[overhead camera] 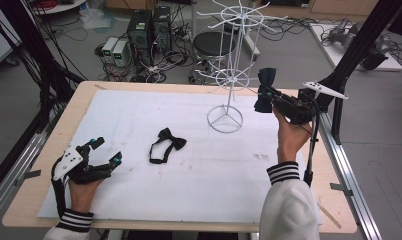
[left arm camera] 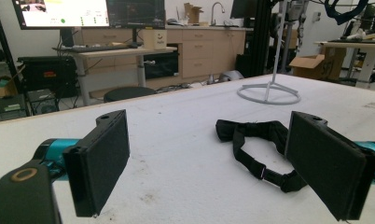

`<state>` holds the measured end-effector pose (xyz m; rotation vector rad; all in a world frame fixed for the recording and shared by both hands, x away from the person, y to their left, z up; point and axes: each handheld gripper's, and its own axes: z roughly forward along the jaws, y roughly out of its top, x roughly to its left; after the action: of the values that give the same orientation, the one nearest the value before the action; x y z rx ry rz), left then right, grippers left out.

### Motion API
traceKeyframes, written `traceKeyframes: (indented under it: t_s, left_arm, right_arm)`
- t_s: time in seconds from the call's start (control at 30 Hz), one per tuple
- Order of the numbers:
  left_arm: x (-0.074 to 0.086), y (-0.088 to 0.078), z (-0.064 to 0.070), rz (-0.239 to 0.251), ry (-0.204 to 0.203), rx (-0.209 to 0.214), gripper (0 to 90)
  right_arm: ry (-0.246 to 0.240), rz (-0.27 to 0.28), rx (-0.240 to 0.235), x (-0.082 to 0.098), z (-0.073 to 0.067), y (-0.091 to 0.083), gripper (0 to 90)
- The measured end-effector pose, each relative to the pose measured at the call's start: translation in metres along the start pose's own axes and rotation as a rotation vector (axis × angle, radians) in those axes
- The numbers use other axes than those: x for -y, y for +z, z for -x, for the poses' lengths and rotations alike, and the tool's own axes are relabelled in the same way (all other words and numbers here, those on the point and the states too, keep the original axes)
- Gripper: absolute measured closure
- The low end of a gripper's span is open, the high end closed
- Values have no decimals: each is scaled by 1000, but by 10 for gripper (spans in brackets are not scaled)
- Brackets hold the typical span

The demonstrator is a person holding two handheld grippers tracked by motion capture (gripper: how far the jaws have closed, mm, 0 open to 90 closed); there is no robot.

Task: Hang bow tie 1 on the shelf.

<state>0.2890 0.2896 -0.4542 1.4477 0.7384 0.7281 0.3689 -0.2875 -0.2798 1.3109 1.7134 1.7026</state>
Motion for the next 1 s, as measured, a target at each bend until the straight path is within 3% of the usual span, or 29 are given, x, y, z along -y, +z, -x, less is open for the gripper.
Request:
traceKeyframes:
  t_s: [0.47, 1.0]
  left_arm:
    - [0, 0, 0, 1, 0, 1, 142]
    - [0, 0, 0, 0, 1, 2, 143]
  right_arm:
    - [-31, -18, -11, -1, -8, 12, 749]
    - [-130, -65, -9, -1, -18, 25, 745]
